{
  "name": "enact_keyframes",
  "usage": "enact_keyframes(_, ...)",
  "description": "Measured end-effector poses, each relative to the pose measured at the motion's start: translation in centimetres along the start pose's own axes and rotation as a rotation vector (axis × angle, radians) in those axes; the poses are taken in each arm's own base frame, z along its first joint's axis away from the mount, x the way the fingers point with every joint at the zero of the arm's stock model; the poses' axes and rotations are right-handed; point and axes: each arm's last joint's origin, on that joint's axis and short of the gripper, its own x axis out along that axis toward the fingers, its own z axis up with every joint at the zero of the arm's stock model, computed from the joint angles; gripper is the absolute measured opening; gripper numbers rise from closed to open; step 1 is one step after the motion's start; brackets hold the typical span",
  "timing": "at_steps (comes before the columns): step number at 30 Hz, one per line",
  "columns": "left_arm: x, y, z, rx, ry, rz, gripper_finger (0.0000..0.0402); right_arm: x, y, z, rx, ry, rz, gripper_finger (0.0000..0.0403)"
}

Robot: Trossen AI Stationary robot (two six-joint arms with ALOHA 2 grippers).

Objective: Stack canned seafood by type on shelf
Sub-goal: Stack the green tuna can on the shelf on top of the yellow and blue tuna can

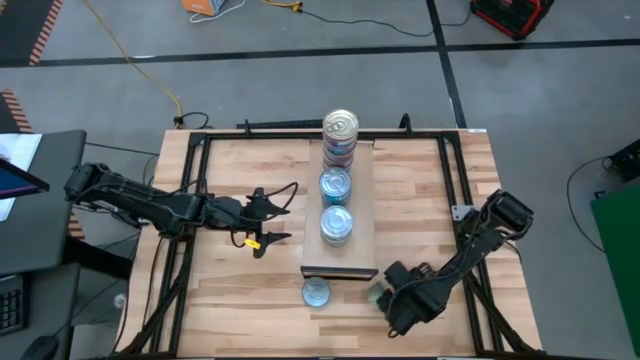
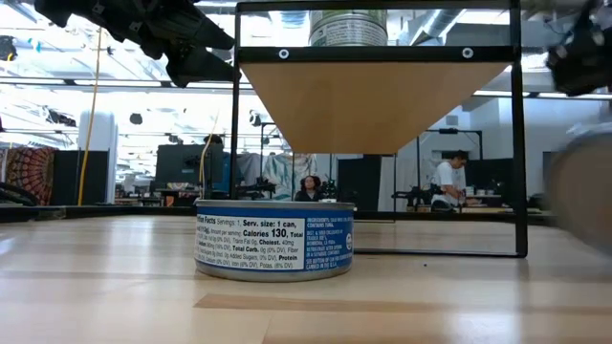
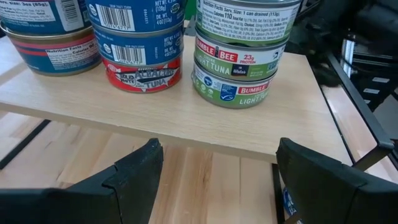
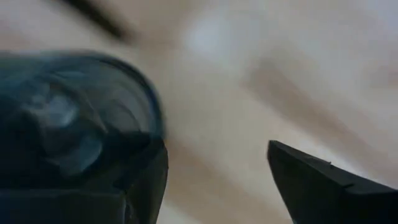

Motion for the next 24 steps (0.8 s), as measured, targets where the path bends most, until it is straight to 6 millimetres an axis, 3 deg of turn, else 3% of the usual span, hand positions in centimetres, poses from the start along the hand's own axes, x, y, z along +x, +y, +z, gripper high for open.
enact_keyframes(5,0.0,0.0,-0.1,0.002,0.005,0.001,0.0302,-0.4,-2.1,0.0,0.020,0.009,-0.214,0.0301)
enact_keyframes(8,0.0,0.0,-0.1,0.001,0.005,0.001,0.0302,-1.8,-3.8,0.0,0.015,0.024,-0.314,0.0301)
enact_keyframes(13,0.0,0.0,0.0,0.002,0.005,0.001,0.0302,-6.1,-6.1,0.2,0.063,-0.003,-0.312,0.0301)
enact_keyframes(16,0.0,0.0,0.0,0.002,0.005,0.001,0.0302,-7.2,-6.3,-0.1,0.056,-0.022,-0.211,0.0301)
enact_keyframes(19,0.0,0.0,0.0,0.005,0.003,0.001,0.0302,-6.8,-5.4,-0.8,0.004,-0.042,-0.135,0.0301)
enact_keyframes(24,0.0,0.0,0.0,0.011,0.000,0.000,0.0302,-3.6,-2.9,-2.0,-0.114,-0.068,-0.155,0.0301)
